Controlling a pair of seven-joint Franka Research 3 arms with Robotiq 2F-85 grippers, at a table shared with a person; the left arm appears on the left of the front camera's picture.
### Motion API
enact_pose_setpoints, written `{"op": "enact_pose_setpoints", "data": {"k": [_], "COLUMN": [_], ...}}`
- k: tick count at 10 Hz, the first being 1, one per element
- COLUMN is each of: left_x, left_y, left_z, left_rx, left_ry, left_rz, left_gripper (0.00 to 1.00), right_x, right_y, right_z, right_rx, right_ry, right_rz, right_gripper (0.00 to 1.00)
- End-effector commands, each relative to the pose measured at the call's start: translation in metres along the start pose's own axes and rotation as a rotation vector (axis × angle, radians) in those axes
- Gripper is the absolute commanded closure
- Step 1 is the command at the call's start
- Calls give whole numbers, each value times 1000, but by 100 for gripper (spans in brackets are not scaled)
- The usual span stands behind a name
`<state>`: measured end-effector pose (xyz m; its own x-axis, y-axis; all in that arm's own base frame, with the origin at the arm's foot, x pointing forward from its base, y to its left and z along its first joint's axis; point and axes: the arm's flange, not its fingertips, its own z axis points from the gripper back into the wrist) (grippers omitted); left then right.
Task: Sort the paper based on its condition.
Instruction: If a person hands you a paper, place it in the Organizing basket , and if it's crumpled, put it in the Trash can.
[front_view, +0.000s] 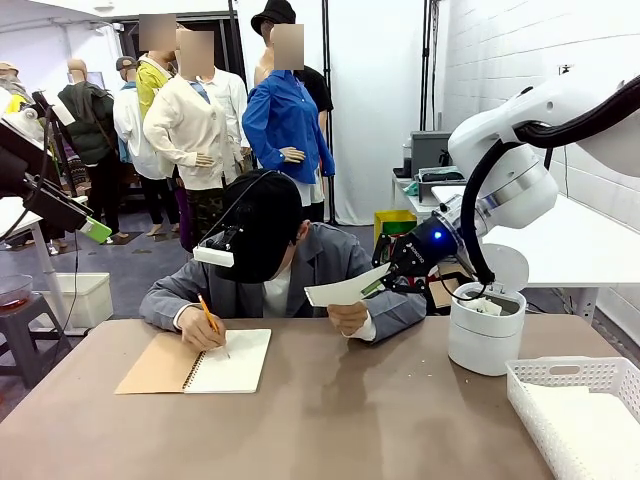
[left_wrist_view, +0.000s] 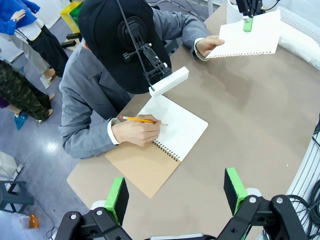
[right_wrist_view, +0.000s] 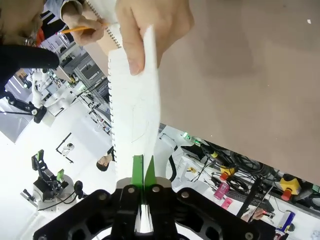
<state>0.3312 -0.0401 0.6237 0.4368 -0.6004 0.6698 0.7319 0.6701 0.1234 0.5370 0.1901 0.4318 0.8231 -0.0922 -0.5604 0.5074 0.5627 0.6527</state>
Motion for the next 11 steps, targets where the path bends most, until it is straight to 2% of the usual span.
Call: {"op": "enact_pose_setpoints", "data": {"k": [1,5,6,8,11], "left_x": [0,0,0,0,0], "left_y": [2,2,2,2,2], "left_z": [0,0,0,0,0], "left_rx": [2,2,2,2,2], "left_ry": [-6,-6,-6,-6,-6], "left_rz": [2,2,2,2,2], "left_gripper": [0,0,0,0,0], "right_x": [-19,-81,-97,-135,-188], "right_y": [15,47,54,57,48], "right_z": [5,40,50,74,113], "right_rx": [-22,-155,-220,-425,-661], "right_ry": [51,30,11,-10,-109], "right_rz": [102,314,387,628,801], "right_gripper": [100,100,100,100,100]}}
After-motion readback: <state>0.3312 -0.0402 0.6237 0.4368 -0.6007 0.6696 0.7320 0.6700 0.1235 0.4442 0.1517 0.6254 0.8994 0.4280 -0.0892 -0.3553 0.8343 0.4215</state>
